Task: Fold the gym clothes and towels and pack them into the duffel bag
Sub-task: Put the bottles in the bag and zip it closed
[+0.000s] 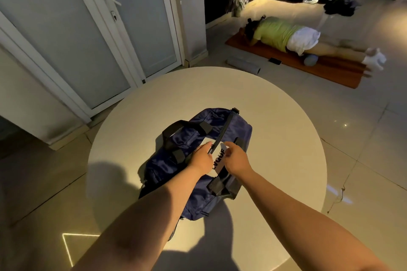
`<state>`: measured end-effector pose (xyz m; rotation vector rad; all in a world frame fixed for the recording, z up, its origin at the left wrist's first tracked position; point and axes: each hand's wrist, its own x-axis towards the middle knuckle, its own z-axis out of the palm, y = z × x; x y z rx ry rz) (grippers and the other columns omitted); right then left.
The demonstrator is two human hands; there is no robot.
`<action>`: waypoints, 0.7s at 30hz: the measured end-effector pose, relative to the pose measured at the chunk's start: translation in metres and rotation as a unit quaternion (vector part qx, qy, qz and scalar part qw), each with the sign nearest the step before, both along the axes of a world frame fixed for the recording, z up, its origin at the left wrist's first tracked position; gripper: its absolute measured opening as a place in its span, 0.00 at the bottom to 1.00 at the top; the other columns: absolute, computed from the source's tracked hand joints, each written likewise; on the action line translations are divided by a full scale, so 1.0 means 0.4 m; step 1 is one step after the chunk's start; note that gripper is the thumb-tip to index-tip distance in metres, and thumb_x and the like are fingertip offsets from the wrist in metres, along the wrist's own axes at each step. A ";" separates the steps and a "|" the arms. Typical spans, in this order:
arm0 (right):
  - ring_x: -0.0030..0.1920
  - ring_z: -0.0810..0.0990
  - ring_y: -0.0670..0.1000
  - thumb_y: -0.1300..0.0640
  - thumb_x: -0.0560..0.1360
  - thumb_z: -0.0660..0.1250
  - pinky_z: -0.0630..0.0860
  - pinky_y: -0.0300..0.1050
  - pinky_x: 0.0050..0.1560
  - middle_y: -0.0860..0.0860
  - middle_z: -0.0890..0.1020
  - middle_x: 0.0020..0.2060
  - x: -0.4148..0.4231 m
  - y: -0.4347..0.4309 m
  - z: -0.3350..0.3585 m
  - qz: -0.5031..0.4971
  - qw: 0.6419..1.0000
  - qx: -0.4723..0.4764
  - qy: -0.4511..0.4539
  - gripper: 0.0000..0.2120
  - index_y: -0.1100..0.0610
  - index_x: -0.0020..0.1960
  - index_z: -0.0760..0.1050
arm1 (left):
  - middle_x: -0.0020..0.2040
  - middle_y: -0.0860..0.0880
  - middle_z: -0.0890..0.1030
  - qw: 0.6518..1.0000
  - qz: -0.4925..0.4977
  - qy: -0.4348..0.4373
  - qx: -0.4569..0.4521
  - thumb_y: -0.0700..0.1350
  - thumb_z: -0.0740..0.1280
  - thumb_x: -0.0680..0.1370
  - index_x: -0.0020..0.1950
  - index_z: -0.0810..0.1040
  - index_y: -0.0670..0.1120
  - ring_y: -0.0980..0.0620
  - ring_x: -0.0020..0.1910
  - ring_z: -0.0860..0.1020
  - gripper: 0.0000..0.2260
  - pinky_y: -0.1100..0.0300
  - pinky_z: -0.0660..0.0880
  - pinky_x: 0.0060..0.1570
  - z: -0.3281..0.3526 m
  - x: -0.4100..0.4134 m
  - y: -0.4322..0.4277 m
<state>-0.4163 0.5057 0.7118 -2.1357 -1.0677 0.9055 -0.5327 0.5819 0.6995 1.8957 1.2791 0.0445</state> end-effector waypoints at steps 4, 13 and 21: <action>0.63 0.76 0.62 0.66 0.77 0.61 0.75 0.55 0.59 0.59 0.76 0.65 0.024 0.036 -0.009 0.059 0.997 -0.039 -0.034 0.30 0.51 0.78 0.63 | 0.75 0.44 0.64 0.999 0.042 0.017 0.001 0.39 0.57 0.85 0.79 0.64 0.49 0.43 0.69 0.70 0.22 0.53 0.69 0.68 -0.020 0.036 0.021; 0.46 0.74 0.53 0.65 0.79 0.60 0.68 0.44 0.44 0.59 0.80 0.58 0.062 0.074 -0.040 0.152 0.986 -0.061 -0.025 0.31 0.46 0.78 0.62 | 0.68 0.43 0.68 0.994 0.087 0.073 0.004 0.44 0.65 0.82 0.68 0.73 0.48 0.39 0.62 0.75 0.14 0.49 0.73 0.62 -0.040 0.046 0.044; 0.52 0.79 0.51 0.67 0.76 0.63 0.73 0.42 0.49 0.50 0.81 0.50 0.008 0.071 -0.049 0.176 0.984 -0.034 -0.001 0.34 0.48 0.79 0.62 | 0.47 0.48 0.82 0.982 0.175 -0.055 0.046 0.41 0.67 0.81 0.49 0.80 0.45 0.49 0.47 0.79 0.03 0.72 0.68 0.34 -0.035 0.021 0.021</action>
